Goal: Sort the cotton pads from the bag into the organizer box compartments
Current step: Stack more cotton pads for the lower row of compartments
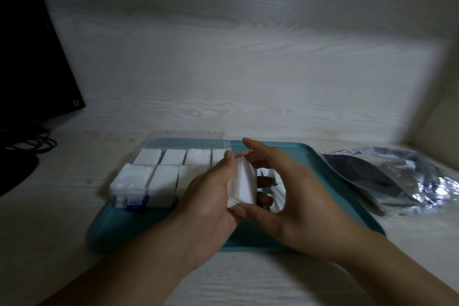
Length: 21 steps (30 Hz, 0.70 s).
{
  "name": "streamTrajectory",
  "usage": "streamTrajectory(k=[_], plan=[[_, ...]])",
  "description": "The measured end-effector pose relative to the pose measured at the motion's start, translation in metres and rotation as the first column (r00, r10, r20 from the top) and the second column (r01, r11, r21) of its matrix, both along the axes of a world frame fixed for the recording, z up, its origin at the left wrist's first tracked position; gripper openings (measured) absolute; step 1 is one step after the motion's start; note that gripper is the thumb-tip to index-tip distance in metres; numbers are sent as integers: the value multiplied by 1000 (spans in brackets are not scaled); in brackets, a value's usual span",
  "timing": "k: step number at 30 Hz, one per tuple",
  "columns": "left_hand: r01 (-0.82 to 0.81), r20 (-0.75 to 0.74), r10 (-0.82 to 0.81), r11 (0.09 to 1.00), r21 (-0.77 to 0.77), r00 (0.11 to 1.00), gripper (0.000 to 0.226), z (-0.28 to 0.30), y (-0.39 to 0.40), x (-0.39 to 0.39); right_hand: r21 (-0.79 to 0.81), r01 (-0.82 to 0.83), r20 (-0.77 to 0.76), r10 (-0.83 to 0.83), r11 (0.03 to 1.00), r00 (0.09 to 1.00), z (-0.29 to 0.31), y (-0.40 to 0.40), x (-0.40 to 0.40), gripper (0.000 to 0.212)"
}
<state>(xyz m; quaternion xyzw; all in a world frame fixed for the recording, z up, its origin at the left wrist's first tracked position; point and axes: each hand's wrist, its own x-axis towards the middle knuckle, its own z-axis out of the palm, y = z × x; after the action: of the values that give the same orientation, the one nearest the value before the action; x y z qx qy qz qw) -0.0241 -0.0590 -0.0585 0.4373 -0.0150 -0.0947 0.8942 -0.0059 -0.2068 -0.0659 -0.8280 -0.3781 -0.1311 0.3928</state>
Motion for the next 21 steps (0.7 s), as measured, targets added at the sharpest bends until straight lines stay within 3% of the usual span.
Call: streamTrajectory(k=[9,13,15,18,19,21], plan=[[50,34,-51,998,35,998,37,-2,-2,-3,-13,38,2,-38,999,999,-3,4,-1,95],[62,93,-75,989,134,993,28,-1,3,-5,53,-16,-118,22,998,993,7,0,-4,94],[54,65,-64,987,151,996,28,2,7,-3,118,11,-118,3,993,993,14,-8,4,78],[-3,10,2,992,124,1000,31,6,14,3,267,234,-182,-189,935,965,19,-33,29,34],[-15,5,14,993,120,1000,33,7,16,4,233,339,-185,-300,912,936,18,-41,38,21],[-19,-2,19,994,107,1000,35,9,18,5,48,494,-130,-485,868,865,12,-52,51,17]])
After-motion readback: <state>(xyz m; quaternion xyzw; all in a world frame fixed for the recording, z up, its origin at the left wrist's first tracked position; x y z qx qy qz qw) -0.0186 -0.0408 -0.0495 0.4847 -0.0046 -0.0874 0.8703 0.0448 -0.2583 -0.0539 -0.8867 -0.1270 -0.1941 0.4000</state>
